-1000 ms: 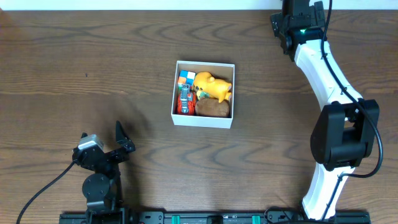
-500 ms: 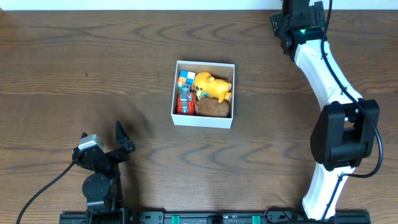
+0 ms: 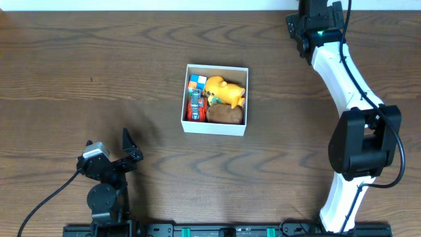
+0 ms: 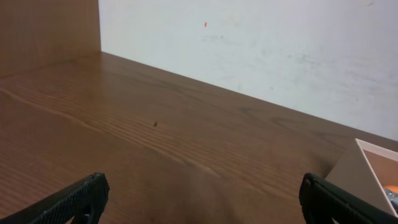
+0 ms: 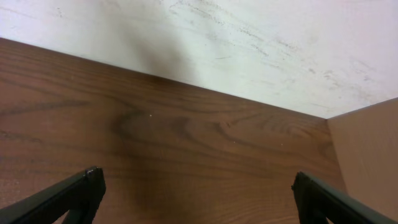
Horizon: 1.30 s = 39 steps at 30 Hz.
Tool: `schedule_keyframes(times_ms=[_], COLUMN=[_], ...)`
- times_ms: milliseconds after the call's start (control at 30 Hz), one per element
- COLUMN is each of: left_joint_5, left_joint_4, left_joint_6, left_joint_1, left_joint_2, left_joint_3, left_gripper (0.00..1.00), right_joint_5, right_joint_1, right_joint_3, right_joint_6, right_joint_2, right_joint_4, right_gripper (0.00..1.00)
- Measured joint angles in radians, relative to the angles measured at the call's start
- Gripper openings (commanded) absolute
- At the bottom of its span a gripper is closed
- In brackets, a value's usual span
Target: Pack container
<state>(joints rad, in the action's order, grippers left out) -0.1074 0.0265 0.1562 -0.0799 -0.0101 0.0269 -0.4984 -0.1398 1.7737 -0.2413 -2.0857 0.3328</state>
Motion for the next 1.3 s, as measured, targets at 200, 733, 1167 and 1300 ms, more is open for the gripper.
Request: schedule_keyframes(times_ms=[200, 733, 1167, 1300], left_joint_5=[0.000, 0.000, 0.000, 0.001], left_joint_4=[0.000, 0.000, 0.001, 0.001], left_joint_6=[0.000, 0.000, 0.000, 0.000], left_joint_1=[0.000, 0.000, 0.000, 0.000], left_joint_2=[0.000, -0.001, -0.001, -0.001], left_joint_3=[0.000, 0.000, 0.000, 0.000], left_gripper=[0.98, 0.98, 0.98, 0.98], right_joint_5=[0.000, 0.246, 0.380, 0.401], right_joint_1=[0.000, 0.010, 0.011, 0.011], right_joint_3=[0.000, -0.001, 0.006, -0.030], right_joint_6=[0.000, 0.000, 0.017, 0.050], right_joint_2=[0.000, 0.267, 0.814, 0.948], right_joint_4=[0.000, 0.060, 0.389, 0.455], right_gripper=[0.99, 0.99, 0.99, 0.99])
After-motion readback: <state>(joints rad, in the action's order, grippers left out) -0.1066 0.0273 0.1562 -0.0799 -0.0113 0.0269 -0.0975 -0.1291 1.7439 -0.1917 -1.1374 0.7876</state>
